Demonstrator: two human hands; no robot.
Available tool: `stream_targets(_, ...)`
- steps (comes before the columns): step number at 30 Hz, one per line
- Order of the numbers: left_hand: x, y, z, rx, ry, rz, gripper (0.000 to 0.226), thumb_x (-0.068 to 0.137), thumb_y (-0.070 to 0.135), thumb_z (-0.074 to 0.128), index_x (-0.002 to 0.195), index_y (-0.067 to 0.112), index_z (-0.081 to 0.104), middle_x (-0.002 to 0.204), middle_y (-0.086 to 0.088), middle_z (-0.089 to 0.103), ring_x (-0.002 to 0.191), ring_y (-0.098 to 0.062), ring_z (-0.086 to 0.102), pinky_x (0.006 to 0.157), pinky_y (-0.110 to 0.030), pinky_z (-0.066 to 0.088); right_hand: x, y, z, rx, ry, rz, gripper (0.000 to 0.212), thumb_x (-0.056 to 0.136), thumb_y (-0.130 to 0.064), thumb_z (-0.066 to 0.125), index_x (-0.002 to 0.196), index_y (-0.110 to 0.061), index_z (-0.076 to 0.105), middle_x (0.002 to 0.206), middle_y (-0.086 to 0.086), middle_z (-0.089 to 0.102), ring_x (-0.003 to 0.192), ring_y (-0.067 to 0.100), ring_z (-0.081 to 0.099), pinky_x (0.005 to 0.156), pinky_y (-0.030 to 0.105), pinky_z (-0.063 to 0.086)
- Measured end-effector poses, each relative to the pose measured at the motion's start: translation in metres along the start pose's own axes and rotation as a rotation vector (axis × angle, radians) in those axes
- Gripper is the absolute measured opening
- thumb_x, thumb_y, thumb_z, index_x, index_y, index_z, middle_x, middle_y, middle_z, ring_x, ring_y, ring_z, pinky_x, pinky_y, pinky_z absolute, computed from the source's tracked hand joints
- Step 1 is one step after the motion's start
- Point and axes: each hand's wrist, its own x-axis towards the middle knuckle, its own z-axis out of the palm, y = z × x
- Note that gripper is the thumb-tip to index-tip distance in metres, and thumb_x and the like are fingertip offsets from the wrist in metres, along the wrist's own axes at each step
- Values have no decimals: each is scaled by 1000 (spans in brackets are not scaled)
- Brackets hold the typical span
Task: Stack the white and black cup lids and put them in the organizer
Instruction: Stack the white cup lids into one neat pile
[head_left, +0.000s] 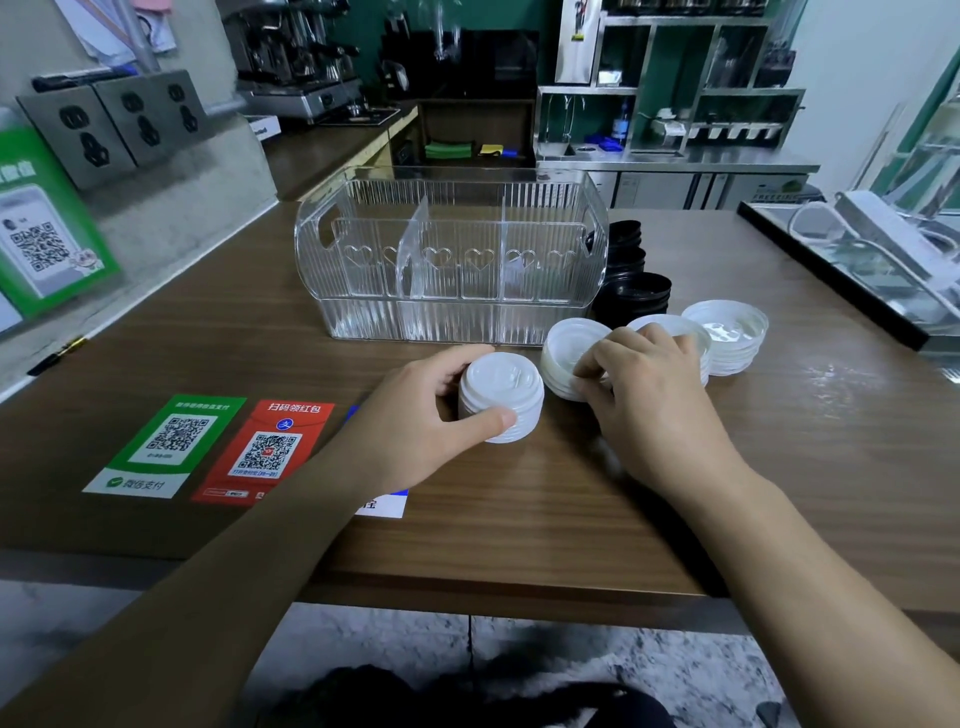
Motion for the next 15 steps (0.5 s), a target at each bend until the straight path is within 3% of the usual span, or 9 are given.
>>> stream_targets(7,-2,2,-1,-75,7,0,54,96,21,94,146,24,75,133,22,81,130,2,74,122,-35,55,1,-2,-5,59,-6,36,18,89,-24,89,85,-24,72,90,-8,68,90,28,56,84,45,35)
stream_targets(15,-1,2,-1,-76,8,-27,55,96,23,94,147,25,74,135,21,81,131,2,73,123,-35,54,0,-2,-9,123,11,49,15,91,-18,88,86,-28,78,89,-12,67,88,24,54,84,44,33)
